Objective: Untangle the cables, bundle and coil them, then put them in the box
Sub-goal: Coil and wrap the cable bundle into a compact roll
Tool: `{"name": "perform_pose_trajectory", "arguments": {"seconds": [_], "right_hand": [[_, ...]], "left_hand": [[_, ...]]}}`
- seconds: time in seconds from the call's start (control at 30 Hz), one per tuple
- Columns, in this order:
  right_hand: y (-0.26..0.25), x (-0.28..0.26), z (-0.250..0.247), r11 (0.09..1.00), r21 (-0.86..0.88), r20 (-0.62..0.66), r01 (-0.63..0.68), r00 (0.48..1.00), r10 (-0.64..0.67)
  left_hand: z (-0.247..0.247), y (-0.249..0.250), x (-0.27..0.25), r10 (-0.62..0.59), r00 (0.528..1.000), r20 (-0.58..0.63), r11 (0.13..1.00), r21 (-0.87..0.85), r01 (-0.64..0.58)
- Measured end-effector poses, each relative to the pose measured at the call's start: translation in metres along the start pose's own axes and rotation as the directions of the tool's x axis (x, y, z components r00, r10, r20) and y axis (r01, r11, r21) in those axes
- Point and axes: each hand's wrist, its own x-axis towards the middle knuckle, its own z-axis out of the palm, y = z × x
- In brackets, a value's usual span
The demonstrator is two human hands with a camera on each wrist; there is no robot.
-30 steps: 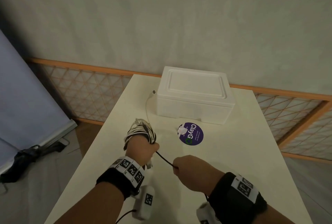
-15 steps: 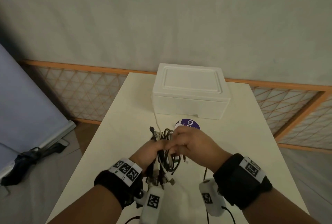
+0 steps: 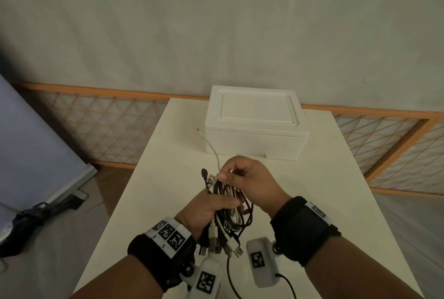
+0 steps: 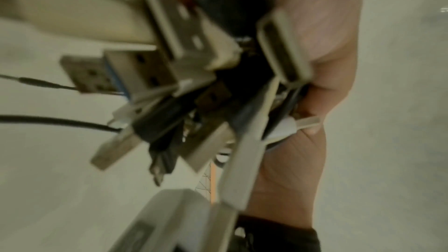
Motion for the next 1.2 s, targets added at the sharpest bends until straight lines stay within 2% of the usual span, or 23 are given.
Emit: {"name": "perform_pose_trajectory", "arguments": {"seconds": [0.07, 0.17, 0.27, 0.3, 0.37, 0.43, 0.47, 0.53, 0.6, 0.7, 0.83, 0.93, 1.03, 1.13, 1.2], "right_hand": [[0.005, 0.009, -0.004, 0.996, -0.084, 0.049, 0.014, 0.999, -0.01], [0.014, 0.018, -0.008, 0.983, -0.178, 0.081, 0.033, 0.997, -0.018], [0.021, 0.022, 0.004, 0.985, -0.174, 0.076, 0.017, 0.997, -0.003], [0.022, 0.023, 0.011, 0.993, -0.116, 0.076, -0.008, 0.997, 0.017], [0.02, 0.025, 0.024, 0.984, 0.134, 0.078, -0.12, 0.991, 0.11], [0.012, 0.023, 0.03, 0.894, 0.386, 0.163, -0.226, 0.971, 0.175], [0.007, 0.022, 0.031, 0.853, 0.448, 0.217, -0.268, 0.958, 0.188], [0.003, 0.021, 0.03, 0.826, 0.48, 0.311, -0.294, 0.938, 0.153], [0.003, 0.024, 0.033, 0.872, 0.43, 0.275, -0.234, 0.954, 0.121], [-0.001, 0.031, 0.048, 0.933, 0.319, 0.083, -0.169, 0.985, 0.151], [0.0, 0.037, 0.063, 0.883, 0.425, -0.069, -0.198, 0.966, 0.249], [0.004, 0.038, 0.061, 0.867, 0.446, -0.076, -0.223, 0.955, 0.285], [-0.001, 0.037, 0.055, 0.891, 0.398, -0.033, -0.219, 0.967, 0.252], [-0.002, 0.038, 0.05, 0.902, 0.352, 0.027, -0.249, 0.966, 0.256], [0.007, 0.037, 0.049, 0.95, 0.135, -0.01, -0.283, 0.958, 0.287]], "left_hand": [[-0.005, 0.008, -0.003, 0.021, 1.0, -0.012, 0.998, 0.059, -0.02], [-0.017, 0.022, -0.008, 0.065, 0.996, 0.061, 0.993, 0.096, -0.071], [-0.028, 0.032, -0.01, 0.069, 0.991, 0.119, 0.995, 0.057, -0.076], [-0.031, 0.034, -0.011, 0.068, 0.99, 0.12, 0.996, 0.044, -0.074], [-0.036, 0.038, -0.011, 0.074, 0.99, 0.117, 0.997, 0.029, -0.077], [-0.041, 0.045, -0.009, 0.083, 0.99, 0.113, 0.996, 0.03, -0.087], [-0.044, 0.048, -0.007, 0.087, 0.991, 0.104, 0.996, 0.028, -0.09], [-0.051, 0.054, -0.005, 0.065, 0.995, 0.079, 0.998, 0.0, -0.065], [-0.057, 0.057, -0.004, 0.051, 0.997, 0.058, 0.999, -0.018, -0.05], [-0.057, 0.058, -0.005, 0.056, 0.996, 0.069, 0.995, -0.081, -0.05], [-0.055, 0.058, -0.004, 0.127, 0.987, 0.098, 0.985, -0.131, -0.113], [-0.052, 0.058, -0.004, 0.136, 0.974, 0.181, 0.98, -0.171, -0.105], [-0.048, 0.054, -0.005, 0.144, 0.968, 0.206, 0.975, -0.199, -0.102], [-0.043, 0.054, -0.007, 0.089, 0.989, 0.121, 0.985, -0.159, -0.069], [-0.04, 0.057, -0.004, 0.027, 1.0, -0.011, 0.982, -0.185, -0.028]]}}
